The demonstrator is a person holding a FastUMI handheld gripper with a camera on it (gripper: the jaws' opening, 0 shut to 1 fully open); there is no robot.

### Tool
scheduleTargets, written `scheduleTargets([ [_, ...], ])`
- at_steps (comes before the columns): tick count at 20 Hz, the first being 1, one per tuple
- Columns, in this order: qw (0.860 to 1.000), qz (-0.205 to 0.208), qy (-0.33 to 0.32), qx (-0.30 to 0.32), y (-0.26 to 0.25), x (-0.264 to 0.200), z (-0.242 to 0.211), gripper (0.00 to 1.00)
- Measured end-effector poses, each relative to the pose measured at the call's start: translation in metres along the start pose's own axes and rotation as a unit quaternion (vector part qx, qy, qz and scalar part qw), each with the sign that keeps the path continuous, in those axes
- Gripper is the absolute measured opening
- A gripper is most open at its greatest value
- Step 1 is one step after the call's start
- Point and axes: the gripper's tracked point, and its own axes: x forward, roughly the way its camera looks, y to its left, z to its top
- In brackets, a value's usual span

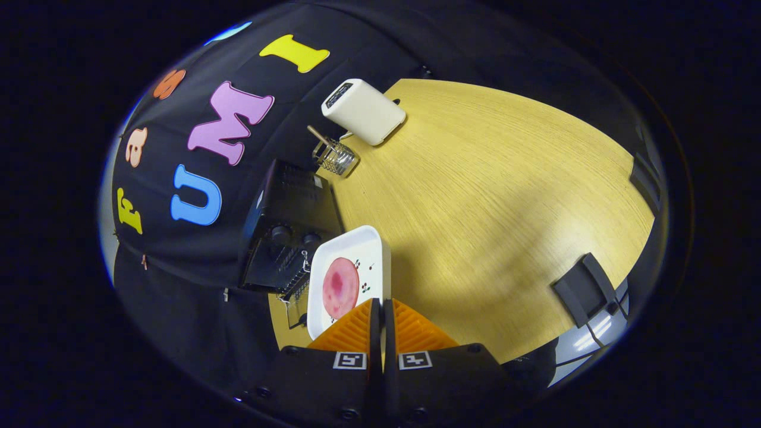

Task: Open the toaster oven, put the food inside, and close the toaster oven door.

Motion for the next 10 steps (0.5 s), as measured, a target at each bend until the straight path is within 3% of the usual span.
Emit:
scheduleTargets([
  [10,0.998,0.063,0.031,-0.006,0.080,0.010,-0.048,0.05],
])
